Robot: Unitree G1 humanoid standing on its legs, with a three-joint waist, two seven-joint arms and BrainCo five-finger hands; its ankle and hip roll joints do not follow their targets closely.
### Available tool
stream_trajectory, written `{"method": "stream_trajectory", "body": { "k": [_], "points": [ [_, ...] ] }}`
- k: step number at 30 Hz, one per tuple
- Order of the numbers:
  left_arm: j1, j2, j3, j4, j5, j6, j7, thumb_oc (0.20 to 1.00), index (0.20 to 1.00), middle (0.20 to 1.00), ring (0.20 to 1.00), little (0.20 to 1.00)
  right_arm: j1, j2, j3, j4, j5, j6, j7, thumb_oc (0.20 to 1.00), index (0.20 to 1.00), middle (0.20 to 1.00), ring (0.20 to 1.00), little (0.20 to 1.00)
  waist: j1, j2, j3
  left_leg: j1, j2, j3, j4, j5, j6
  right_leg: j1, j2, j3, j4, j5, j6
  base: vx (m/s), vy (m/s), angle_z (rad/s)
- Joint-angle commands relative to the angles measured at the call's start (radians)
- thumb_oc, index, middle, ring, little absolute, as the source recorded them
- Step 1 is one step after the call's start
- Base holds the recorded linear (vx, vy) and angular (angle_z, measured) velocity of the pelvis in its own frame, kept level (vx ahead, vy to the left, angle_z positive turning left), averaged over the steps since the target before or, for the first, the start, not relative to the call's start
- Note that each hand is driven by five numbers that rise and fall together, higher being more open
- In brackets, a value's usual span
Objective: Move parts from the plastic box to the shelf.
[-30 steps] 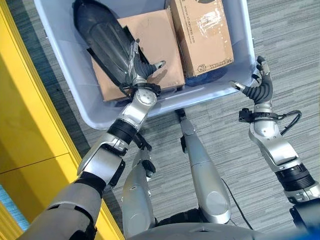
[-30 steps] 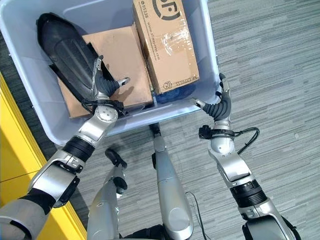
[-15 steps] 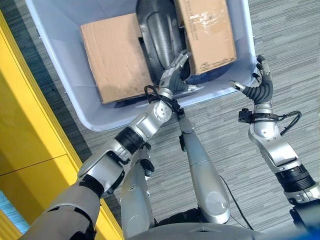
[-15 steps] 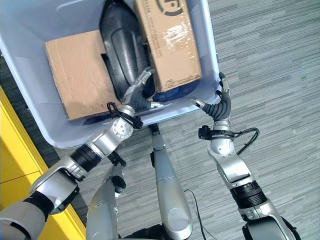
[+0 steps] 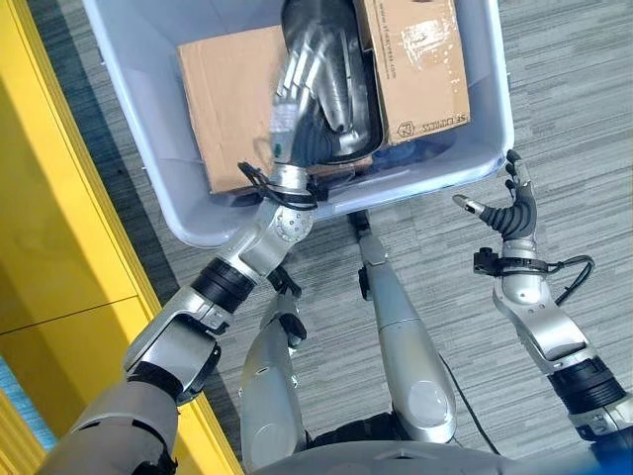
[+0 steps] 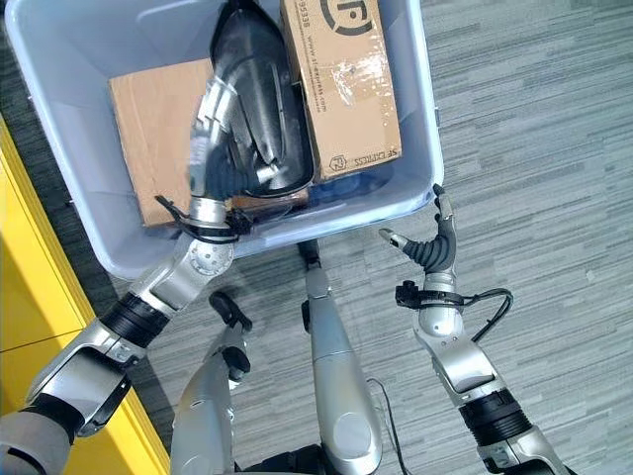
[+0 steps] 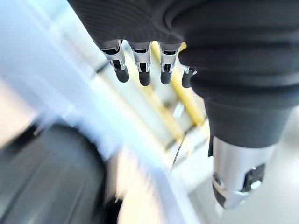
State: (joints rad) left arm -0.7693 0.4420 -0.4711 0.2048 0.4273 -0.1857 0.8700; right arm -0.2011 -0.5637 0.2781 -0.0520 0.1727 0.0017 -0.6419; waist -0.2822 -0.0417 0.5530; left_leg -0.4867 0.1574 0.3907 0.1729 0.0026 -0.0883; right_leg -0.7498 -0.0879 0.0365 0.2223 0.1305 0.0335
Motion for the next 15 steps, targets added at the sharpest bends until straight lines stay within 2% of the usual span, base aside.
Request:
{"method": "stream_trajectory", "body": {
  "k": [1,3,4,5,6,7,8,9,10,12,15],
  "points": [
    [0.019,0.016,0.059,-0.079,0.071,-0.128,0.102,1.000,1.000,1.000,1.000,1.000,0.032,0.017,-0.040,-0.050,-0.025,-0.057,-0.035,1.000,1.000,1.000,1.000,1.000,0.009,-0.018,-0.033,-0.106,0.016,-0.105,0.095,-0.038,-0.020,0.040,0.004,-0.066,0.127,-0.189,0.045,0.03,-0.055,0.16],
    [0.027,0.021,0.099,-0.139,0.033,-0.142,0.120,1.000,1.000,1.000,1.000,1.000,0.035,0.018,-0.046,-0.068,-0.035,-0.068,-0.053,1.000,1.000,1.000,1.000,1.000,0.018,-0.017,-0.033,-0.112,0.014,-0.117,0.101,-0.039,-0.018,0.040,0.004,-0.070,0.133,-0.195,0.046,0.01,-0.067,0.15],
    [0.026,0.015,0.124,-0.163,-0.029,-0.128,0.100,1.000,1.000,1.000,1.000,1.000,0.023,0.021,-0.054,-0.083,-0.036,-0.055,-0.056,1.000,1.000,1.000,1.000,1.000,0.024,-0.017,-0.033,-0.140,0.013,-0.112,0.100,-0.015,-0.009,0.016,0.005,-0.075,0.128,-0.172,0.041,-0.02,-0.073,0.08],
    [0.031,0.004,0.127,-0.160,-0.067,-0.098,0.072,1.000,1.000,1.000,1.000,1.000,0.015,0.026,-0.051,-0.091,-0.033,-0.040,-0.064,1.000,1.000,1.000,1.000,1.000,0.027,-0.018,-0.033,-0.141,0.012,-0.116,0.100,-0.014,-0.009,0.018,0.006,-0.077,0.128,-0.173,0.042,0.04,-0.048,0.10],
    [0.040,-0.014,0.120,-0.143,-0.155,-0.042,-0.009,1.000,1.000,1.000,1.000,1.000,0.011,0.031,-0.045,-0.094,-0.032,-0.023,-0.069,1.000,1.000,1.000,1.000,1.000,0.030,-0.019,-0.033,-0.122,0.012,-0.130,0.105,-0.035,-0.016,0.040,0.008,-0.077,0.133,-0.193,0.049,0.10,-0.014,0.11],
    [0.047,-0.037,0.100,-0.100,-0.312,0.079,-0.114,1.000,1.000,1.000,1.000,1.000,0.001,0.037,-0.044,-0.090,-0.032,-0.010,-0.070,1.000,1.000,1.000,1.000,1.000,0.030,-0.020,-0.033,-0.122,0.014,-0.130,0.110,-0.035,-0.017,0.042,0.008,-0.081,0.137,-0.196,0.051,0.10,-0.011,0.07],
    [0.062,-0.067,0.080,-0.054,-0.481,0.141,-0.159,1.000,1.000,1.000,1.000,1.000,-0.003,0.043,-0.047,-0.090,-0.033,-0.005,-0.068,1.000,1.000,1.000,1.000,1.000,0.030,-0.022,-0.033,-0.124,0.015,-0.126,0.113,-0.033,-0.017,0.039,0.007,-0.085,0.140,-0.195,0.051,0.04,-0.030,0.03],
    [0.091,-0.103,0.067,0.006,-0.630,0.164,-0.192,1.000,1.000,1.000,1.000,1.000,-0.009,0.047,-0.053,-0.089,-0.032,0.001,-0.059,1.000,1.000,1.000,1.000,1.000,0.029,-0.024,-0.033,-0.123,0.019,-0.119,0.115,-0.033,-0.016,0.038,0.005,-0.091,0.143,-0.195,0.052,0.00,0.000,0.00],
    [0.114,-0.140,0.071,0.051,-0.683,0.164,-0.230,1.000,1.000,1.000,1.000,1.000,-0.012,0.046,-0.059,-0.094,-0.035,0.009,-0.050,1.000,1.000,1.000,1.000,1.000,0.026,-0.026,-0.033,-0.124,0.024,-0.113,0.125,-0.036,-0.014,0.036,0.003,-0.095,0.151,-0.200,0.051,0.04,-0.006,0.00],
    [0.128,-0.186,0.072,0.157,-0.756,0.215,-0.191,1.000,1.000,1.000,1.000,1.000,-0.032,0.032,-0.065,-0.102,-0.025,0.041,-0.026,1.000,1.000,1.000,1.000,1.000,0.017,-0.034,-0.033,-0.141,0.035,-0.104,0.170,-0.048,-0.012,0.020,0.001,-0.098,0.193,-0.217,0.044,0.05,0.036,-0.04],
    [0.103,-0.227,0.082,0.264,-0.895,0.270,-0.182,1.000,1.000,1.000,1.000,1.000,-0.060,0.019,-0.068,-0.085,0.016,0.017,-0.009,1.000,1.000,1.000,1.000,1.000,0.004,-0.044,-0.033,-0.153,0.042,-0.100,0.190,-0.051,-0.013,0.005,0.004,-0.095,0.214,-0.223,0.039,0.04,0.031,-0.07]
  ]
}}
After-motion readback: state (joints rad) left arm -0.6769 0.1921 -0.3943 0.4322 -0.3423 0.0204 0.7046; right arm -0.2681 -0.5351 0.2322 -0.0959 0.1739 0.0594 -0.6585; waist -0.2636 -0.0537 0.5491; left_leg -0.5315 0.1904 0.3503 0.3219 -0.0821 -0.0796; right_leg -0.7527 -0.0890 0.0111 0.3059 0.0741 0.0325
